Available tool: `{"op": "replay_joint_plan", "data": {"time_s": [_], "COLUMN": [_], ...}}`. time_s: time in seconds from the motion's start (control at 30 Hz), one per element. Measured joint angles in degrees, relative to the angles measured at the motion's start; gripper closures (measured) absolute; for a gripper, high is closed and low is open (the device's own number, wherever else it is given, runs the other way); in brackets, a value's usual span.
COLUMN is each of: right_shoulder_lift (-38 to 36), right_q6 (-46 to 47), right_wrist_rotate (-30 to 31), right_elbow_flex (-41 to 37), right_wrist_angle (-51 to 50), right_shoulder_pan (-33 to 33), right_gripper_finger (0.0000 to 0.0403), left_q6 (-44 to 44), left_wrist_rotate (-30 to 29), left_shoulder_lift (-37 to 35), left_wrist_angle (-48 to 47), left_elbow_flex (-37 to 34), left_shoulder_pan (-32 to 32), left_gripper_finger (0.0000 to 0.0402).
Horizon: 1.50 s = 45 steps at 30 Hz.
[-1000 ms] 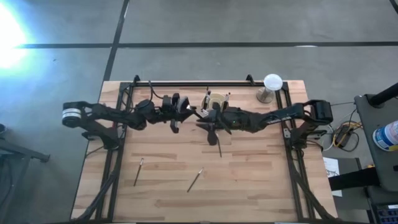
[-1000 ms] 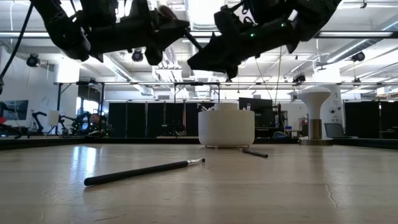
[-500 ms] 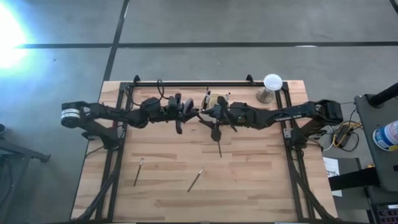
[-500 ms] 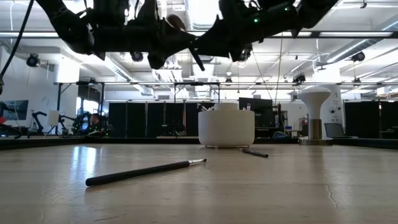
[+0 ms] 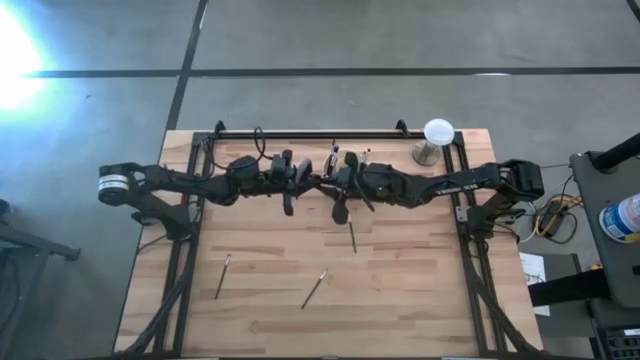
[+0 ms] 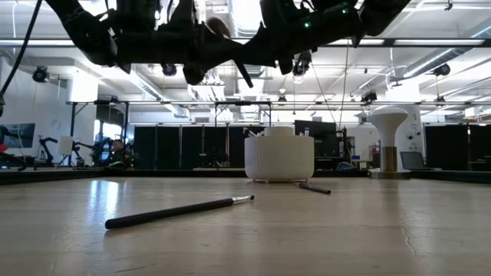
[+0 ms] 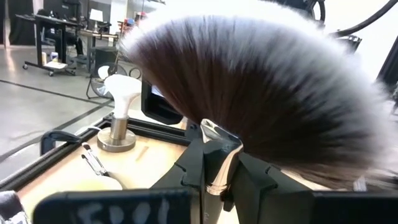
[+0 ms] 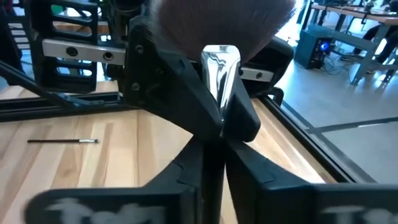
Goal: Put items in baskets/containers
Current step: Put the black silver highlighter brush into the pen organizer
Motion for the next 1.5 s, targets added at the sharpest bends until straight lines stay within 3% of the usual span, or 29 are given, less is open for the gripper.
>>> {"op": "replay_joint_plan", "data": {"time_s": [0.07,0.2,0.73,0.83,1.03,1.3,1.5], "right_shoulder_lift": [0.0,0.0,0.0,0.0,-0.04,-1.5,-4.3], "right_q6": [0.02,0.12,2.25,2.05,0.96,-1.34,0.55], "right_wrist_rotate": [0.14,0.12,-0.3,-0.68,-0.52,-0.35,0.57], "right_elbow_flex": [-0.02,-0.07,-0.11,-0.11,-0.24,-4.73,-14.74], "right_wrist_angle": [0.03,0.15,-1.02,-0.8,-0.84,3.12,14.83], "right_shoulder_pan": [-0.08,-0.1,-0.19,-0.19,-0.23,-1.14,-3.99], "right_gripper_finger": [0.037,0.037,0.0284,0.0297,0.0363,0.0363,0.0363], "left_q6": [0.21,0.1,-1.43,-1.52,-2.93,-5.85,-4.24], "left_wrist_rotate": [-0.09,-0.12,0.31,0.31,-0.08,2.21,2.62], "left_shoulder_lift": [0.0,-0.02,0.02,0.01,0.0,-2.13,-2.91], "left_wrist_angle": [0.15,0.13,-0.14,-0.24,-0.67,-3.32,-3.53], "left_elbow_flex": [0.0,0.0,0.87,0.87,0.87,0.83,-0.5], "left_shoulder_pan": [0.03,0.02,-0.07,-0.07,-0.07,0.46,0.37], "left_gripper_finger": [0.0359,0.0359,0.0358,0.0358,0.0357,0.0283,0.0269]}}
